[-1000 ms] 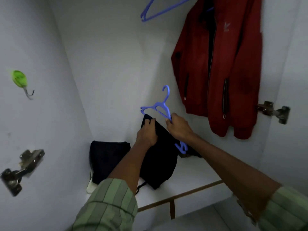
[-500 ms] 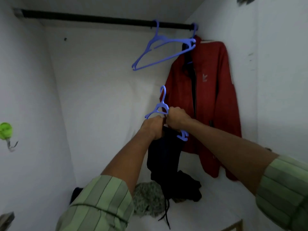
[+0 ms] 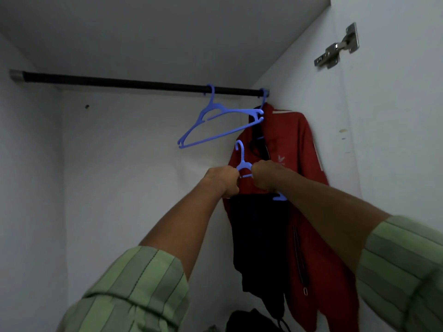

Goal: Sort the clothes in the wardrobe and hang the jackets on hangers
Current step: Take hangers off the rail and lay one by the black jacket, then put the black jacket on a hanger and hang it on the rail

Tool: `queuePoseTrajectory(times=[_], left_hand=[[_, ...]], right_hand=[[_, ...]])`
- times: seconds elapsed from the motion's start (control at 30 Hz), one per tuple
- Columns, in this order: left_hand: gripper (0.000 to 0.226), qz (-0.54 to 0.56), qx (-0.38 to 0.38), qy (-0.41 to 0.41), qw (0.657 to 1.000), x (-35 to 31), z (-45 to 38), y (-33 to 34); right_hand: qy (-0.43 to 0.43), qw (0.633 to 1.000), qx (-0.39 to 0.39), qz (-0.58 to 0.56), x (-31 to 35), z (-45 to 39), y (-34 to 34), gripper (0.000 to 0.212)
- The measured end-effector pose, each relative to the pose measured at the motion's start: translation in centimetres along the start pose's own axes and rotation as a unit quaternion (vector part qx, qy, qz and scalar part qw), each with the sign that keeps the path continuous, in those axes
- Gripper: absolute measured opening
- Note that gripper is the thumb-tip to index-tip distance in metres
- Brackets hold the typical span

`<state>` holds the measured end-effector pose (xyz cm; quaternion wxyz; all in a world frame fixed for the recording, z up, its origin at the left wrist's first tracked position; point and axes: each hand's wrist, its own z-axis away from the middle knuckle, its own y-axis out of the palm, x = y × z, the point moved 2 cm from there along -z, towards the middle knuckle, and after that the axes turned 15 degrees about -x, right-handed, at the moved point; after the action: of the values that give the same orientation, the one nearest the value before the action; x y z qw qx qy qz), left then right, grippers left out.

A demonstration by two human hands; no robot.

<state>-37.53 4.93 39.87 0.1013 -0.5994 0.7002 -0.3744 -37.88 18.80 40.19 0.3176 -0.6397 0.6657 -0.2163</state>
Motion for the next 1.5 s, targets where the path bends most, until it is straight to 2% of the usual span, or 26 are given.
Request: queuePoseTrajectory(times=[0.2, 0.33, 0.47, 0.57, 0.67, 0.9, 0.97, 1.03, 1.17, 1.27, 1.3, 1.4, 1.5], left_hand=[[0.031, -0.027, -0.058, 0.035, 0.997, -1.6, -4.7, 0.3], [0.038, 0.001, -0.070, 0.020, 0.997, -2.6, -7.9, 0.4], [0.049, 0.019, -0.090, 0.008, 0.996, -3.2, -11.0, 0.8], [0.052, 0.022, -0.100, 0.003, 0.995, -3.5, -13.0, 0.6], [0.056, 0.037, -0.105, 0.001, 0.994, -3.4, -14.5, 0.5], [0.059, 0.015, -0.116, 0.007, 0.993, -2.3, -15.9, 1.5], [0.059, 0.006, -0.118, 0.009, 0.993, -1.5, -15.8, 1.7], [0.057, 0.003, -0.115, 0.003, 0.993, -0.7, -15.4, 1.9], [0.050, -0.005, -0.105, -0.024, 0.994, 0.6, -13.6, 2.6], [0.044, 0.001, -0.099, -0.033, 0.995, 1.1, -12.2, 3.2], [0.043, 0.003, -0.101, -0.037, 0.994, 1.2, -11.8, 3.3], [0.040, 0.005, -0.104, -0.054, 0.993, 1.7, -10.0, 3.7], [0.039, 0.003, -0.097, -0.064, 0.993, 2.4, -7.7, 4.2]], right_hand=[[-0.017, 0.999, -0.032, 0.040, -4.2, -4.7, -0.8, 0.034], [-0.023, 0.995, -0.077, 0.052, -7.1, -8.0, -3.2, 0.032], [-0.028, 0.991, -0.110, 0.065, -9.0, -11.7, -5.8, 0.046], [-0.025, 0.989, -0.137, 0.057, -9.6, -14.1, -7.6, 0.024], [-0.020, 0.986, -0.154, 0.054, -9.7, -15.7, -8.7, 0.025], [-0.009, 0.992, -0.112, 0.054, -8.6, -17.9, -9.4, 0.038], [-0.008, 0.997, -0.079, 0.026, -7.9, -18.5, -9.0, 0.031], [0.001, 0.998, -0.067, 0.008, -7.4, -19.0, -7.7, 0.014], [-0.007, 0.991, -0.135, 0.019, -7.5, -18.1, -6.0, 0.009], [-0.002, 0.967, -0.244, 0.069, -6.8, -17.0, -4.9, 0.014], [0.004, 0.958, -0.267, 0.108, -6.3, -16.7, -4.3, 0.022], [-0.018, 0.942, -0.259, 0.212, -4.8, -15.3, -1.2, 0.062], [-0.045, 0.951, -0.255, 0.168, -3.0, -12.1, 1.6, 0.084]])
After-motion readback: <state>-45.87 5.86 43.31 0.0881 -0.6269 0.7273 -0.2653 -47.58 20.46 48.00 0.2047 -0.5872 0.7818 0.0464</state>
